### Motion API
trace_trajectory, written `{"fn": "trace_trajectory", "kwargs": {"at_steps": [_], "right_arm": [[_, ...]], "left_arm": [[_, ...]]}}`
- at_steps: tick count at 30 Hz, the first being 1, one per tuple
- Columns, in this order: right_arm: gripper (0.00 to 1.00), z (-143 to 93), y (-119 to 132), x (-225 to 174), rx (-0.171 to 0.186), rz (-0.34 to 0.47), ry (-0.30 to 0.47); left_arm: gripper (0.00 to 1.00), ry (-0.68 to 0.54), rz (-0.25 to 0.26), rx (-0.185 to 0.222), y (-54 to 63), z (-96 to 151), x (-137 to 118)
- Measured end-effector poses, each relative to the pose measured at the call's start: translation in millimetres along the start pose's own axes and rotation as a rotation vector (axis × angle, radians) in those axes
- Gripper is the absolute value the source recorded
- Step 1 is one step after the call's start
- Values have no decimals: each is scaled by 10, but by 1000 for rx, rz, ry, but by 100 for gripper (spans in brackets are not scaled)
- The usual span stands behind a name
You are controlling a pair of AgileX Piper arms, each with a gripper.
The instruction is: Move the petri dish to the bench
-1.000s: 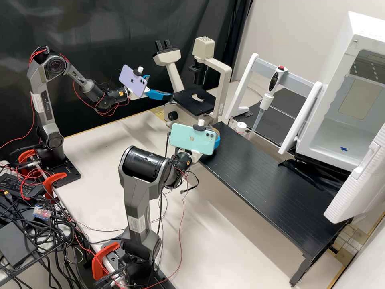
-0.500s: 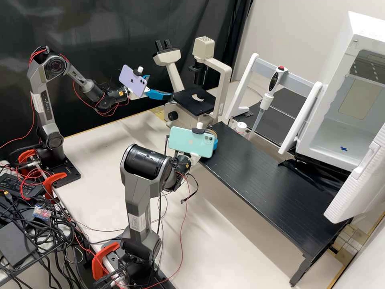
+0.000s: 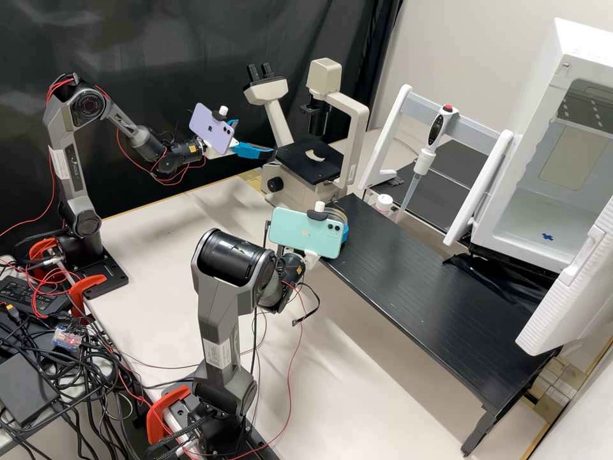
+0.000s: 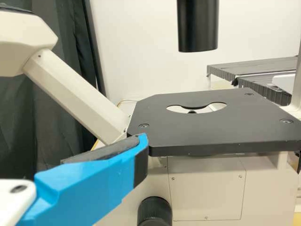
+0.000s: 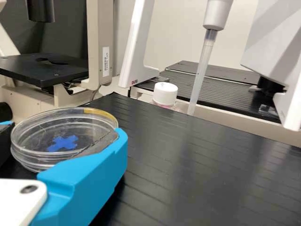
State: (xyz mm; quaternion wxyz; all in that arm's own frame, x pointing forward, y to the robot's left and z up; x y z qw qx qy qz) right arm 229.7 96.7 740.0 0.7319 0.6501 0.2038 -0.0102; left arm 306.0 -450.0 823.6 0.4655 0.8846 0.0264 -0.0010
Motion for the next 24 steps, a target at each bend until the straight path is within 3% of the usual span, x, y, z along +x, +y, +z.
{"fn": "trace_trajectory", "kwargs": {"at_steps": [11, 12, 24], "right_arm": [[0, -50, -60, -32, -2, -13, 30], [100, -54, -62, -32, -2, -14, 31], [100, -55, -68, -32, -5, -15, 25]], "left_arm": [[100, 0, 0, 0, 0, 0, 0], [100, 0, 0, 0, 0, 0, 0], [100, 0, 0, 0, 0, 0, 0]]}}
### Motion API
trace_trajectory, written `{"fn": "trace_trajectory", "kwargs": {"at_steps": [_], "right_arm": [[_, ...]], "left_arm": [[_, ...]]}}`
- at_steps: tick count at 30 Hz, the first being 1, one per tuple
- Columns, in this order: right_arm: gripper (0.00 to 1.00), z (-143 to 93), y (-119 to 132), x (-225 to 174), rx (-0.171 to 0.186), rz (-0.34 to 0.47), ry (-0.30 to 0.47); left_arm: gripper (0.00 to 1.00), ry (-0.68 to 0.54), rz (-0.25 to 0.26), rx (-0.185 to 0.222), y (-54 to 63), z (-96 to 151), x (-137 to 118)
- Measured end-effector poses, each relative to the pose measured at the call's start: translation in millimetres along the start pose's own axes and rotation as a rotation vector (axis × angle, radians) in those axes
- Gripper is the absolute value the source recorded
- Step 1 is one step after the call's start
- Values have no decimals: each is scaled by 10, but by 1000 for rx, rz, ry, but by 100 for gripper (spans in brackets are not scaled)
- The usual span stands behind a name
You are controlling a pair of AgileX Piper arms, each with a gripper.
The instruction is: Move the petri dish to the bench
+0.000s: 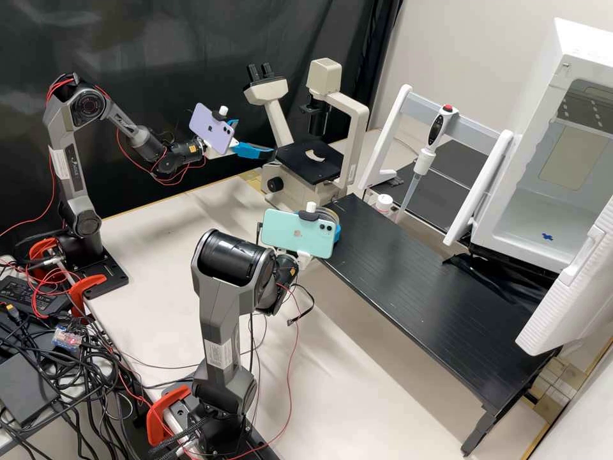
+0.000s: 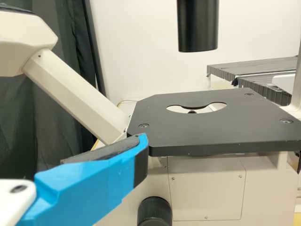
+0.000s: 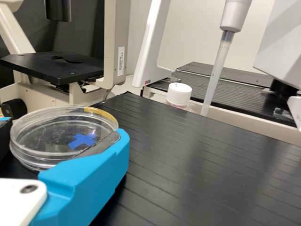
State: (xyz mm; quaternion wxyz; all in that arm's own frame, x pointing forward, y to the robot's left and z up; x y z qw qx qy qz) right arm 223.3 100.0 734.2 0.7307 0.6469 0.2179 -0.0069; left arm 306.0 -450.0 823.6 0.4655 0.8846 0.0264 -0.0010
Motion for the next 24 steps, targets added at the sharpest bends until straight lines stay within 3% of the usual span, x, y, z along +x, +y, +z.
{"fn": "trace_trajectory", "kwargs": {"at_steps": [5, 9, 15, 20, 24], "right_arm": [[100, -9, 17, -80, -10, 7, 5], [100, -25, 99, -248, -42, 50, 29], [100, -158, 418, -678, -72, 282, 166], [100, -275, 672, -1031, -32, 527, 248], [100, -231, 782, -1116, 3, 612, 238]], "left_arm": [[100, 0, 0, 0, 0, 0, 0], [100, 0, 0, 0, 0, 0, 0], [100, 0, 0, 0, 0, 0, 0], [100, 0, 0, 0, 0, 0, 0], [100, 0, 0, 0, 0, 0, 0]]}}
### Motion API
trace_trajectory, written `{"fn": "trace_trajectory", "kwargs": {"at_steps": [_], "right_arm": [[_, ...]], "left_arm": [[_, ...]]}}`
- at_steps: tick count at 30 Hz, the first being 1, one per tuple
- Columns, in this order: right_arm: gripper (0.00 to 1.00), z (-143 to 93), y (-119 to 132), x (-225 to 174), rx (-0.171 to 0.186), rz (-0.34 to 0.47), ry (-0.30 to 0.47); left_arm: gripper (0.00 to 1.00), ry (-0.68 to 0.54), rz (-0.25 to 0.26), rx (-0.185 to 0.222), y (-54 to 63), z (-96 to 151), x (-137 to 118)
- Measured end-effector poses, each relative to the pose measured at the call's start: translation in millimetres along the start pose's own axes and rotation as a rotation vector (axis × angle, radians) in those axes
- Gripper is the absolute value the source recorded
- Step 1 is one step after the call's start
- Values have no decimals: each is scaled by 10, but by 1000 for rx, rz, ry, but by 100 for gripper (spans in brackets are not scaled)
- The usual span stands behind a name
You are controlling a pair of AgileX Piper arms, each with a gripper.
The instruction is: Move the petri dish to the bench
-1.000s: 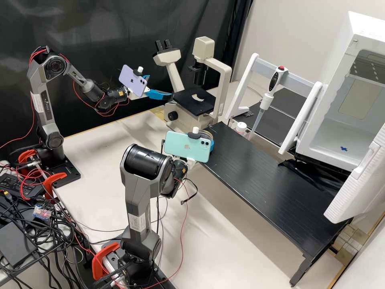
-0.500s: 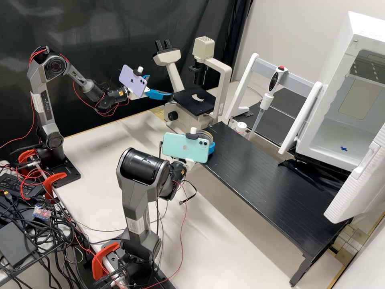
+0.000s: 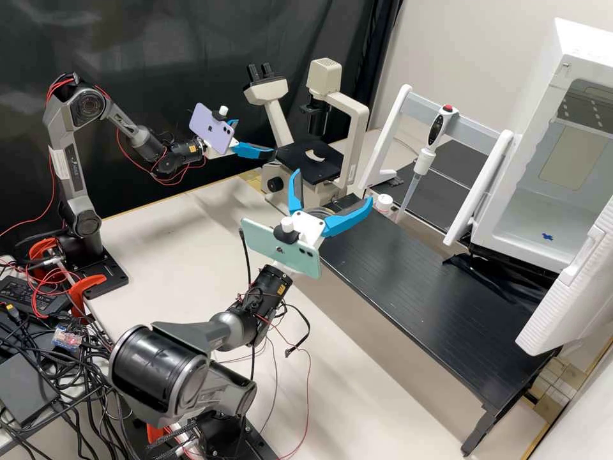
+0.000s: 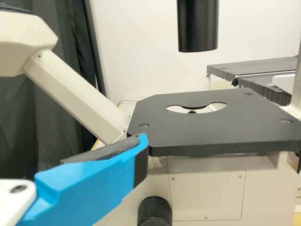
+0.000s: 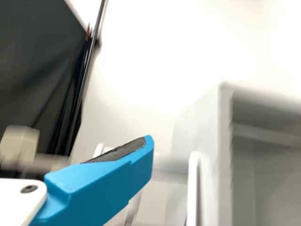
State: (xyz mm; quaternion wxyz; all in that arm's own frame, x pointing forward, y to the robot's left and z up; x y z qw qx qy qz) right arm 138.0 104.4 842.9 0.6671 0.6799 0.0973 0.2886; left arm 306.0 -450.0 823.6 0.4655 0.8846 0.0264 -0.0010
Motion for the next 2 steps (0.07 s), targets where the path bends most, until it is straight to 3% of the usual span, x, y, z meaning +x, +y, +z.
{"fn": "trace_trajectory", "kwargs": {"at_steps": [2], "right_arm": [[100, 51, 38, 3, 17, 25, -28]], "left_arm": [[100, 0, 0, 0, 0, 0, 0]]}}
